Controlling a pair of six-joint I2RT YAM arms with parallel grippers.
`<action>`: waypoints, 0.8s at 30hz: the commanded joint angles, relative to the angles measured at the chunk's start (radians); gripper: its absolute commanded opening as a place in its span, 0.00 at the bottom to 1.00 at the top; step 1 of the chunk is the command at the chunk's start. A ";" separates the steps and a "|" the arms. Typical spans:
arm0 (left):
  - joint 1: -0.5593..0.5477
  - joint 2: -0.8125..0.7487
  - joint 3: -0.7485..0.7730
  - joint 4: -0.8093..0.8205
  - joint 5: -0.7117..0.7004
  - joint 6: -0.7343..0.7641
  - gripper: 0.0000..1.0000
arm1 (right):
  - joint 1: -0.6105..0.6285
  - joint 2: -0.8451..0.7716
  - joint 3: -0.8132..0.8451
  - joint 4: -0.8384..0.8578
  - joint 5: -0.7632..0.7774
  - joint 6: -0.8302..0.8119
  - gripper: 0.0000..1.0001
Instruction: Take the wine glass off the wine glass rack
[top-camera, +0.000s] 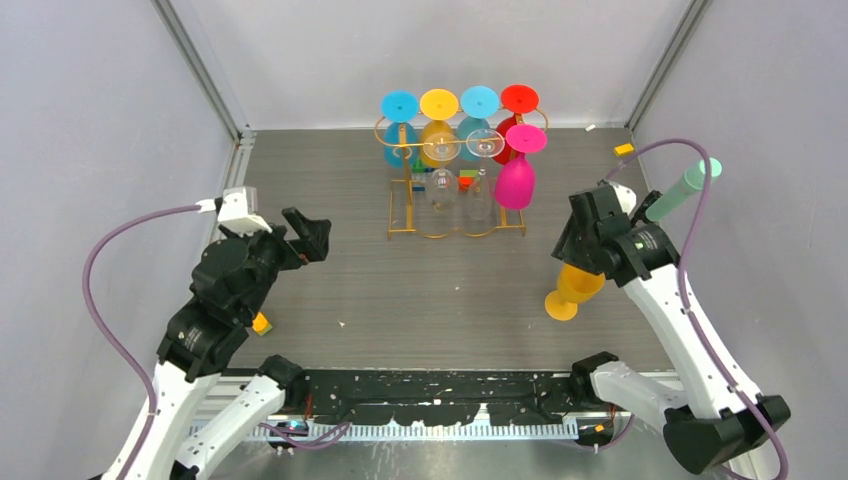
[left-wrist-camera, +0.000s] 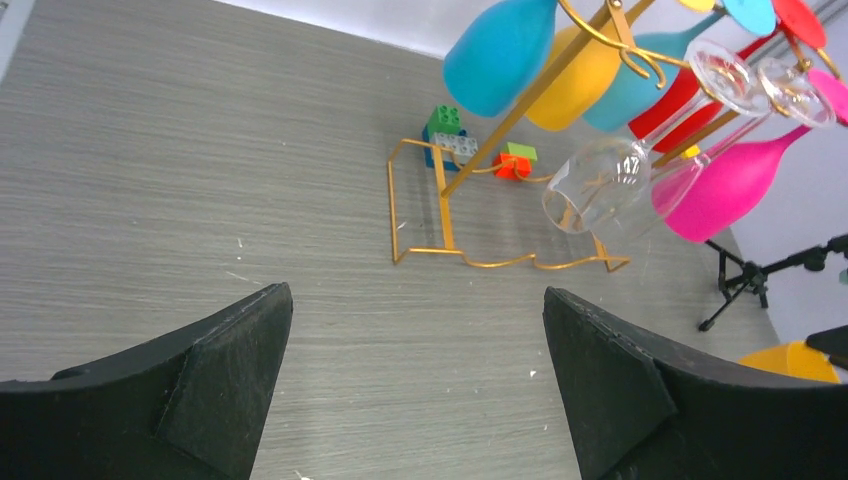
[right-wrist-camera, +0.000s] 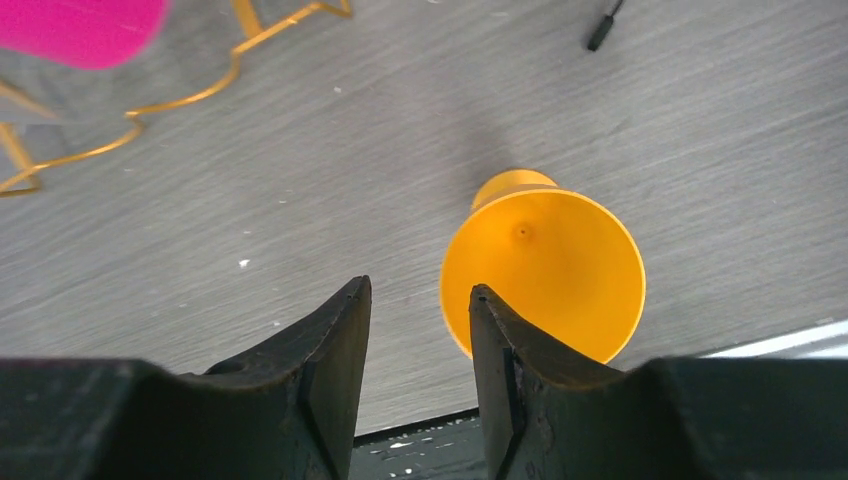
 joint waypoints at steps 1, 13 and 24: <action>-0.002 0.088 0.083 -0.082 0.091 0.074 1.00 | -0.003 -0.083 0.071 0.046 -0.077 -0.027 0.47; -0.002 0.295 0.077 0.257 0.545 -0.242 0.99 | -0.003 -0.227 -0.069 0.418 -0.494 0.160 0.45; -0.012 0.549 0.233 0.500 0.558 -0.594 0.83 | -0.003 -0.319 -0.230 0.606 -0.588 0.340 0.43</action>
